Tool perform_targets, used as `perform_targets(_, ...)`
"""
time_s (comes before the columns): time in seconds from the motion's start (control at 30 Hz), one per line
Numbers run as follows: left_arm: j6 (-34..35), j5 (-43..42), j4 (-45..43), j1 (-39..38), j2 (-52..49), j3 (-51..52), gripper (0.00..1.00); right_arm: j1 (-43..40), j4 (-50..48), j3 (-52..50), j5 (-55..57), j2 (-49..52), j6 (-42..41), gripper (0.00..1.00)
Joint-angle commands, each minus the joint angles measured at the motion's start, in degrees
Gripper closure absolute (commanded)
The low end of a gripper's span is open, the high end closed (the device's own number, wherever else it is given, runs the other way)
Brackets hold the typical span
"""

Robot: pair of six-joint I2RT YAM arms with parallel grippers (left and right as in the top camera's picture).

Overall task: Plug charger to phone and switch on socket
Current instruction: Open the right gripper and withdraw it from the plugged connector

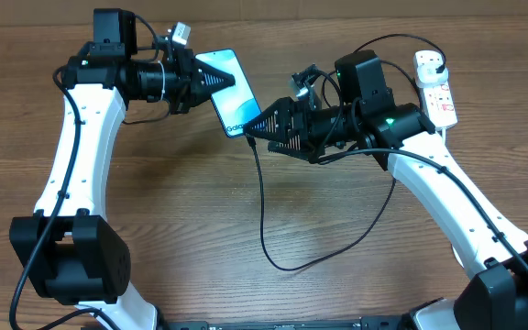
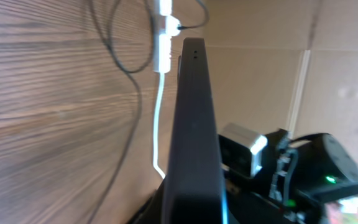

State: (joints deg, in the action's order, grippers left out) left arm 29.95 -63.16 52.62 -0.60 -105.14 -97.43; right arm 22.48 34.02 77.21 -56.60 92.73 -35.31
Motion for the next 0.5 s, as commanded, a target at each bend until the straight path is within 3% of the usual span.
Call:
perform_targets(0.0,-4.11,2.82,1.07,0.31,0.31,-0.22,0.96,-0.59,0.9,1.11,3.93,-0.98,1.07,0.0)
perform_targets(0.3,-10.34,7.96,2.54,0.22,-2.95,-0.22,0.96,-2.97,4.07,1.07,5.79,-0.98,2.89,0.0)
perform_targets(0.47,-12.9,18.53,6.19,-1.33,-3.52,-0.22,0.96,-6.19,7.8,1.07,10.73,-0.98,2.84,0.0)
